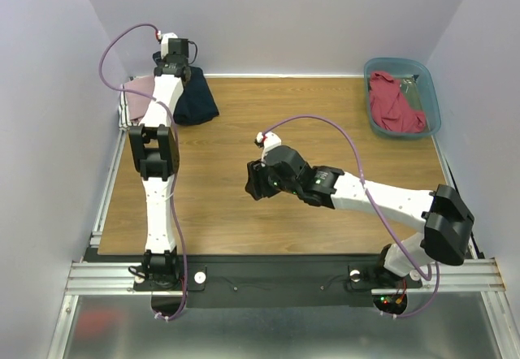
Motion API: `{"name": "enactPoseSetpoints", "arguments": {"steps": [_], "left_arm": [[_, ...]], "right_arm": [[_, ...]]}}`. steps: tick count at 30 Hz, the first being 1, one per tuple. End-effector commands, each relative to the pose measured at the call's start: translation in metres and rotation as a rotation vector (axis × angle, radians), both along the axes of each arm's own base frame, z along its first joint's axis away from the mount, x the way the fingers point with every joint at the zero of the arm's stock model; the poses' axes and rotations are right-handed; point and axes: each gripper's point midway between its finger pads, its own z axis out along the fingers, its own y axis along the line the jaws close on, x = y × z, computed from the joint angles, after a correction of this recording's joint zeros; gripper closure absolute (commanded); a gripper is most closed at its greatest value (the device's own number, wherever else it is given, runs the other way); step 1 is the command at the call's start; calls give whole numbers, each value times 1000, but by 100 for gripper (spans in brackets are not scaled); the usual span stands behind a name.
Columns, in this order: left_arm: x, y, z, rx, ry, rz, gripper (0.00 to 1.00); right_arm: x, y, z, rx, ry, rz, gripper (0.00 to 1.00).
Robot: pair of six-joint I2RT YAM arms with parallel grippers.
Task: Fold and stack the tank tops
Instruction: Neatly place the folded tank top to the corner
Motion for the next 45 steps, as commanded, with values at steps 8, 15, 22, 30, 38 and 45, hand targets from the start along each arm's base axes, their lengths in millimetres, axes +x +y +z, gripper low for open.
{"name": "enactPoseSetpoints", "arguments": {"steps": [8, 15, 22, 30, 38, 45], "left_arm": [[9, 11, 118, -28, -263, -49, 100], [8, 14, 144, -59, -327, -66, 100], [6, 17, 158, -62, -355, -74, 100], [2, 16, 180, -57, -398, -88, 100], [-3, 39, 188, -52, -411, -52, 100], [-6, 89, 149, -76, -357, 34, 100]], "right_arm": [[11, 17, 26, 61, -30, 30, 45], [13, 17, 26, 62, -28, 29, 45], [13, 18, 26, 65, -24, 30, 46], [14, 18, 25, 65, -19, 30, 46], [14, 20, 26, 69, -16, 36, 46], [12, 21, 20, 63, 0, 44, 46]]}}
